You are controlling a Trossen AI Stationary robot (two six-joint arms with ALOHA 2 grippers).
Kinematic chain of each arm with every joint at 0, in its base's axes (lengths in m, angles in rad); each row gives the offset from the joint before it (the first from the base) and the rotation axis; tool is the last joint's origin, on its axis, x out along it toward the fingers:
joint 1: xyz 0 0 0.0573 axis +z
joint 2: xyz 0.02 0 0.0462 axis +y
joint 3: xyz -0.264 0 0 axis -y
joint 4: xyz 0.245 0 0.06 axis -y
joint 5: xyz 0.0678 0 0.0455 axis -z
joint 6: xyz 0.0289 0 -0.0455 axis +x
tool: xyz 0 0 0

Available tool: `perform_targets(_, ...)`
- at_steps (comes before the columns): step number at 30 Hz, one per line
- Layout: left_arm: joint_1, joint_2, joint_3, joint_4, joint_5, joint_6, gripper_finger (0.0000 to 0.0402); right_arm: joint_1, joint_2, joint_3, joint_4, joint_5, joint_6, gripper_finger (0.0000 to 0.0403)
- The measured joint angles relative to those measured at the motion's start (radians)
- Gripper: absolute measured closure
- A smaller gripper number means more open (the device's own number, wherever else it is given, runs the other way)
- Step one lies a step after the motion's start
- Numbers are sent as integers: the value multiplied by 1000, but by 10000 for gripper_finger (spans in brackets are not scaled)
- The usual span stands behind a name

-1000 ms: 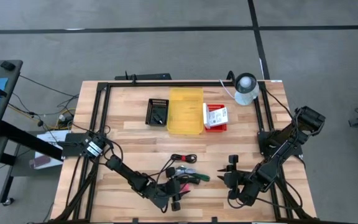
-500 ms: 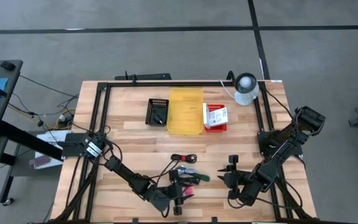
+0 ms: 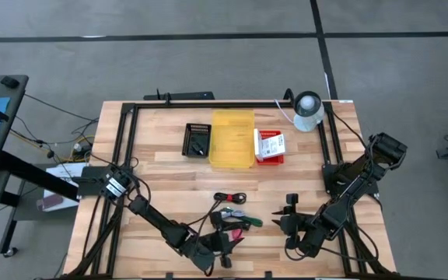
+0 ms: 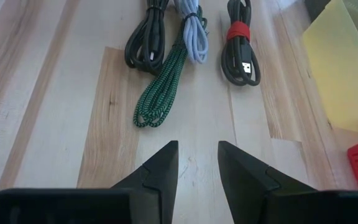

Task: Pick and place items into bin
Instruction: Put the pink charger adapter into the black bin

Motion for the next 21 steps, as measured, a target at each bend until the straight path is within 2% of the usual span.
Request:
perform_targets(5, 0, -81, 2, -105, -92, 7, 239, 0, 0, 0, 0, 0, 0, 295)
perform_targets(10, 0, -189, 2, -268, -143, 5, 253, 0, 0, 0, 0, 0, 0, 295)
perform_targets(18, 20, -344, 2, -480, -165, 5, 236, 0, 0, 0, 0, 0, 0, 295)
perform_targets(21, 37, -389, 2, -559, -165, 5, 241, 0, 0, 0, 0, 0, 0, 295)
